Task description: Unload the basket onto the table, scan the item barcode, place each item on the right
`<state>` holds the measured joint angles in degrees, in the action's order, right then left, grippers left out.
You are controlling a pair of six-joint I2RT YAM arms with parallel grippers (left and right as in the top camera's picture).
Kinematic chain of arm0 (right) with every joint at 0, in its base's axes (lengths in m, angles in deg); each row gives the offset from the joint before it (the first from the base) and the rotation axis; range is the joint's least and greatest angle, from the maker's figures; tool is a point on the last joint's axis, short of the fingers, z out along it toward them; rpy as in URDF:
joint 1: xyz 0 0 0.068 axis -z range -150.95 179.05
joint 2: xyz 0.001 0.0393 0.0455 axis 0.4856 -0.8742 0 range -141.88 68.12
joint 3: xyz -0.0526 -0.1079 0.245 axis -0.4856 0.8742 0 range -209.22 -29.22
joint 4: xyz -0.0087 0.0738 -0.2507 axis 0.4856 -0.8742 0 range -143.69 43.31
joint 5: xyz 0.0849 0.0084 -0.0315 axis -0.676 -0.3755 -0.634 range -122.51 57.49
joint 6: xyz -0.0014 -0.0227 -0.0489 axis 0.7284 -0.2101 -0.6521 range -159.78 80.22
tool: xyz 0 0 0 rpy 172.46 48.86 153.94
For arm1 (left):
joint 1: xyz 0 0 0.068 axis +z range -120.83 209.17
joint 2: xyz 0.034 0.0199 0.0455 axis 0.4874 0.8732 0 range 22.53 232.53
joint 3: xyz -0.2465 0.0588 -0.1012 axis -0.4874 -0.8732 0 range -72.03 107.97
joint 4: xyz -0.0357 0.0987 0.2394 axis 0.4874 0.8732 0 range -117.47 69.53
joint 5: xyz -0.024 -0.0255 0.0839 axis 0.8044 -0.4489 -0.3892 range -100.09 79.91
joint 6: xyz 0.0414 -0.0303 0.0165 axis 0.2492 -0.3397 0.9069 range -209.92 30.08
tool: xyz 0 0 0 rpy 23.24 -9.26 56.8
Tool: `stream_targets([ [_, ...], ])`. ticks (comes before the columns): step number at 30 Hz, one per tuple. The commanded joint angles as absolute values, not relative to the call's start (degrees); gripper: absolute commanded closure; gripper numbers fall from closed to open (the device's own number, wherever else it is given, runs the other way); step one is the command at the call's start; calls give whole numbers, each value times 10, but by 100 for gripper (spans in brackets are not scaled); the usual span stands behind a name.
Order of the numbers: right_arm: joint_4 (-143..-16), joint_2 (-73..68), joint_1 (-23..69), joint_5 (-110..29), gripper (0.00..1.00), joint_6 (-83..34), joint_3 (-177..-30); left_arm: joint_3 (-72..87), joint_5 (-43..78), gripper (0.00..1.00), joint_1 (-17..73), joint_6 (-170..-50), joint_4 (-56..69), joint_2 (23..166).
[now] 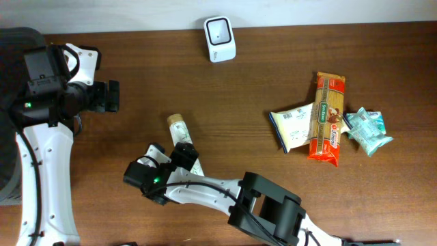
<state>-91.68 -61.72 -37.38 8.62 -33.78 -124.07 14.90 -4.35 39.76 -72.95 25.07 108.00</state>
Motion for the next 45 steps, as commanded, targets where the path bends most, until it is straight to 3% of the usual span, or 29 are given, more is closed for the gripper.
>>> stream_targets([
  [1, -930, -636, -352, 36, 33, -333, -1244, 152, -39, 1, 400, -723, 250, 1071],
  [7, -933, -636, -320, -16, 83, -333, -1244, 152, -39, 1, 400, -723, 250, 1071],
  [10, -944, -635, -313, -24, 96, -321, -1255, 152, -39, 1, 400, -723, 250, 1071],
  [13, -985, -631, -286, -105, 96, -309, -1291, 152, -39, 1, 400, -723, 250, 1071],
  [20, -1034, -619, -147, -595, 96, -410, -1343, 152, -39, 1, 400, -723, 250, 1071],
  [21, -1037, -619, -132, -617, 96, -415, -1343, 152, -39, 1, 400, -723, 250, 1071],
  [26, -1046, -622, -94, -625, 95, -415, -1337, 152, -39, 1, 400, -723, 250, 1071],
  [30, -1025, -626, -94, -625, 72, -415, -1292, 152, -39, 1, 400, -723, 250, 1071],
  [32, -1010, -626, -94, -625, 52, -415, -1268, 152, -39, 1, 400, -723, 250, 1071],
  [36, -981, -626, -82, -627, 38, -408, -1234, 152, -39, 1, 400, -723, 250, 1071],
  [41, -952, -626, -62, -666, 36, -404, -1205, 152, -39, 1, 400, -723, 250, 1071],
  [45, -948, -629, -62, -666, 44, -404, -1204, 152, -39, 1, 400, -723, 250, 1071],
])
